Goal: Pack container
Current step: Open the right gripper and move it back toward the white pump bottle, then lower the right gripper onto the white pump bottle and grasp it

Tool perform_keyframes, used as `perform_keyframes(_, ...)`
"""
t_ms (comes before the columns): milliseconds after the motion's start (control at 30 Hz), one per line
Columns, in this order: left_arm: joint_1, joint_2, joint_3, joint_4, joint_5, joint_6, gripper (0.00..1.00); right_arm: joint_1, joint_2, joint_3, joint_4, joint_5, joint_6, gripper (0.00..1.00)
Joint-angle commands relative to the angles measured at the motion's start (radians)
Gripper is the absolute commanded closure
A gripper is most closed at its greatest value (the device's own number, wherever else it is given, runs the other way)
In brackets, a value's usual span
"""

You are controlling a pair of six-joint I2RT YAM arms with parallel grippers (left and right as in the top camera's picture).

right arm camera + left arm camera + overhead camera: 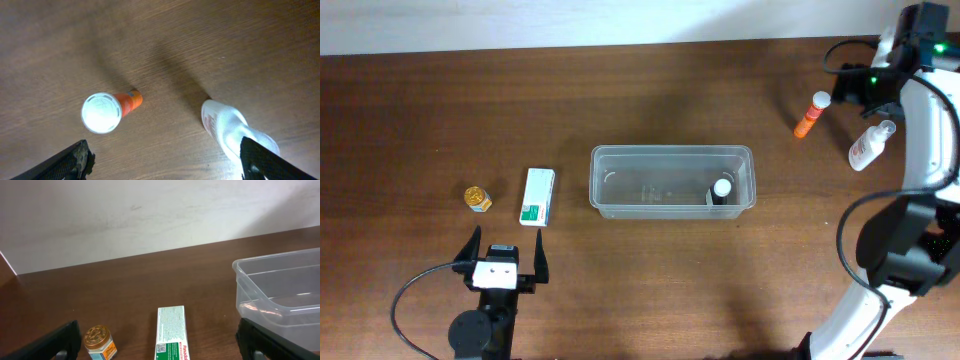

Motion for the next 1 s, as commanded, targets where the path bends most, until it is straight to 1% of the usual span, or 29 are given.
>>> perform_keyframes(0,0.006,-0.006,-0.005,-0.003,0.011,0.016,0.01,-0.050,-0.063,-0.001,-0.019,0.044,0.108,0.11)
perform_keyframes(133,0.006,-0.006,-0.005,-0.003,0.011,0.016,0.01,-0.122,-0.061,-0.001,-0.045,0.050,0.181,0.08)
perform_keyframes(267,0.006,-0.006,-0.005,-0.003,0.011,0.016,0.01,-0.183,-0.060,-0.002,-0.052,0.050,0.196,0.05)
perform_keyframes(367,0.006,-0.006,-0.005,-0.003,0.011,0.016,0.00,-0.204,-0.054,-0.003,-0.052,-0.014,0.112,0.05)
perform_keyframes(467,0.006,-0.006,-0.005,-0.003,0.011,0.016,0.01,-0.204,-0.042,-0.003,-0.042,-0.136,-0.039,0.05)
perform_keyframes(533,0.006,-0.006,-0.005,-0.003,0.011,0.016,0.01,-0.203,-0.032,-0.003,-0.040,-0.145,-0.125,0.05)
perform_keyframes(700,0.006,-0.006,-0.005,-0.003,0.011,0.016,0.01,-0.204,0.004,-0.017,-0.050,-0.123,-0.288,0.05)
perform_keyframes(833,0.006,-0.006,-0.005,-0.003,0.011,0.016,0.01,-0.204,0.006,-0.063,-0.029,-0.123,-0.322,0.05)
perform_keyframes(967,0.006,-0.006,-0.005,-0.003,0.011,0.016,0.01,-0.204,0.006,-0.099,0.005,-0.103,-0.325,0.05)
